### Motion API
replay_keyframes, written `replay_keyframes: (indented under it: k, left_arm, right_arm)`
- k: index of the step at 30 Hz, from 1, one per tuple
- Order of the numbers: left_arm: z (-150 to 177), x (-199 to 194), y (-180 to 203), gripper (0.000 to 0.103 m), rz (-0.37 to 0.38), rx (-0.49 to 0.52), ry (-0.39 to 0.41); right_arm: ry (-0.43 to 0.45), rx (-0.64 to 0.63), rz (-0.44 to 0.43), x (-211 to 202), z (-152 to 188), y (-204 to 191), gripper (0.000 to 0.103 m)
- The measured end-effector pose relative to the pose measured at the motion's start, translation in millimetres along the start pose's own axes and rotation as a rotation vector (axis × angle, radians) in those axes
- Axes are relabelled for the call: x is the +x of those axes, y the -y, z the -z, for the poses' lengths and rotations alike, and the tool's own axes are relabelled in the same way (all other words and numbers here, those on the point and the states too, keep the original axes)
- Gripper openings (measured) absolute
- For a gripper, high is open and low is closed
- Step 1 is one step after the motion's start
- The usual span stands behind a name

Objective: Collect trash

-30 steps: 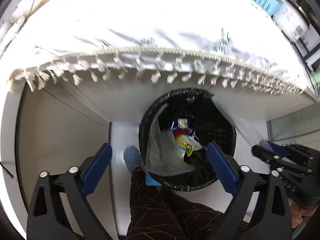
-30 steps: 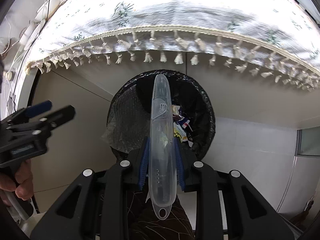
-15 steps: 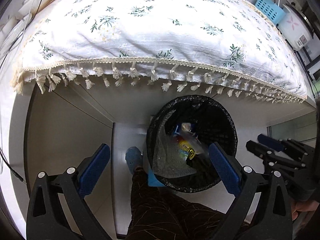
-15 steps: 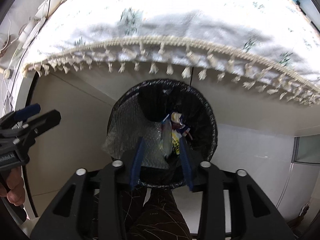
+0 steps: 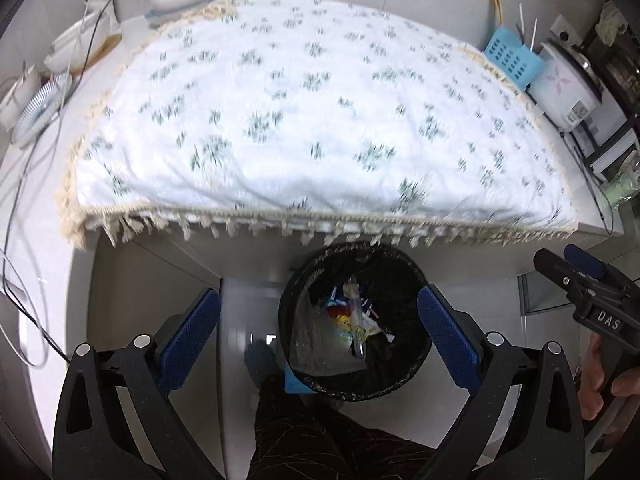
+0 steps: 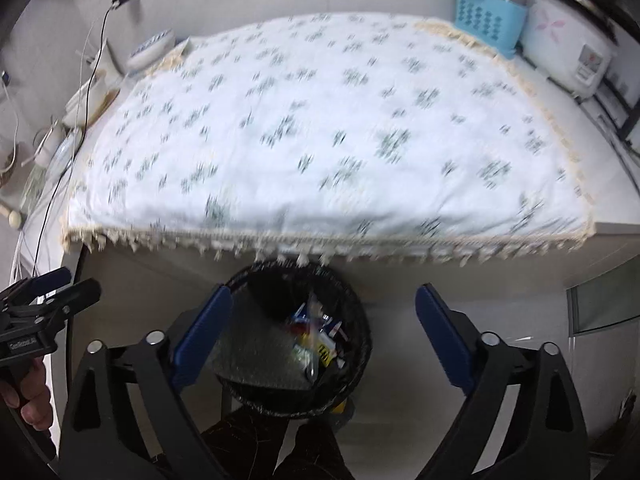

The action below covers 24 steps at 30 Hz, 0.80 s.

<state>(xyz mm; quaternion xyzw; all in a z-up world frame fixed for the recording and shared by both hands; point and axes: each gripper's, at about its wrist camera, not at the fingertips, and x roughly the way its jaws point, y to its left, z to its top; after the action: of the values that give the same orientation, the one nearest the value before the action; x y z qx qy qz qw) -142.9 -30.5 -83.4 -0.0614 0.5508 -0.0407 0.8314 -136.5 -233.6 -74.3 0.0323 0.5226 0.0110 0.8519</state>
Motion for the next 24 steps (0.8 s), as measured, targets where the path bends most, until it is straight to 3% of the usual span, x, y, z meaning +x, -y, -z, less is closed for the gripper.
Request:
replay_keyframes:
  k: [6,12,24]
  left_arm:
    - [-26.8,-46.7,2.2,0.097,0.008,0.013,0.060]
    - [-41.2,-73.0,1.1,0.097,0.013,0.027,0.106]
    - [-44.3,-69.9,-2.3,0.097,0.024,0.050,0.099]
  right_arm:
    - [0.095,0.015,0.031,-48.0,-26.2,8.7,0.095]
    - [0.127,0.012,0.050,-75.3,-37.7,7.8,0.095]
    - [0.116,0.025,0.077,-80.5,-40.2,10.2,0.095]
